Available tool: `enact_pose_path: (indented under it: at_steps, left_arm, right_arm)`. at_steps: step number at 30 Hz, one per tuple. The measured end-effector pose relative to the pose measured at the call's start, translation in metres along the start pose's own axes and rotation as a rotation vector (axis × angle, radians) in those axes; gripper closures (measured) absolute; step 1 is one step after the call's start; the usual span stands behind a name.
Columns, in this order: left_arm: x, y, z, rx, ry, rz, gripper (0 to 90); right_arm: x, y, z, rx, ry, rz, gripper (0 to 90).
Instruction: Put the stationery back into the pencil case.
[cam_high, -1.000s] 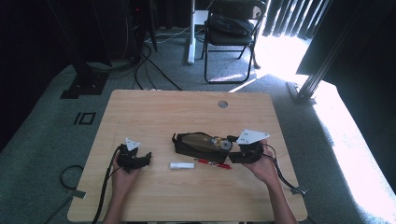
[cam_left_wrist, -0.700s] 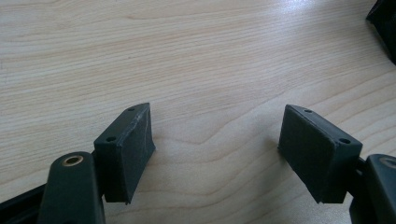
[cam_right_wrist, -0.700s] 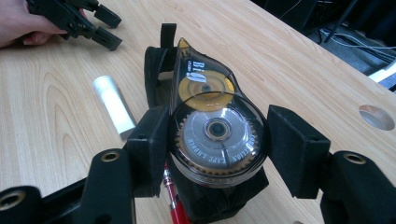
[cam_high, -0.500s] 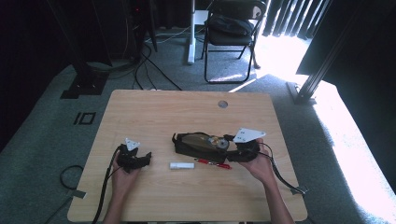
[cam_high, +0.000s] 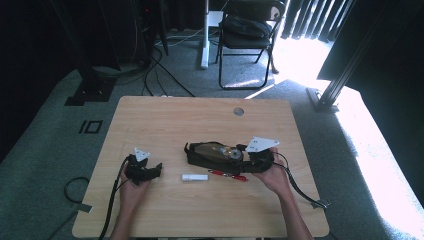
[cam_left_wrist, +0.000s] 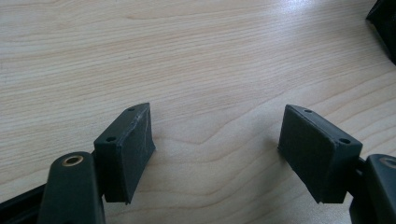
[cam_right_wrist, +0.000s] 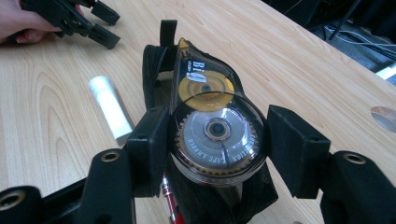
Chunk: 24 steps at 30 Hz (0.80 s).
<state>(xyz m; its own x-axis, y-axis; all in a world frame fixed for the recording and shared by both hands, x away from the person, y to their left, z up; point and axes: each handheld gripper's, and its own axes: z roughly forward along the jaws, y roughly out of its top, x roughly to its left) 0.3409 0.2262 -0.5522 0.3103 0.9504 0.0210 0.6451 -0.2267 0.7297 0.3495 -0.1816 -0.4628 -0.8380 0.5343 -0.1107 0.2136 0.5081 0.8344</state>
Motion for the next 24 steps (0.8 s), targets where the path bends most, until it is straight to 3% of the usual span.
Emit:
enact_pose_path:
  at_steps: [24]
  left_arm:
    - [0.0,0.0,0.0,0.0,0.0,0.0,26.4]
  right_arm:
    - [-0.004,-0.005,0.022,0.068,0.008,0.018,41.0]
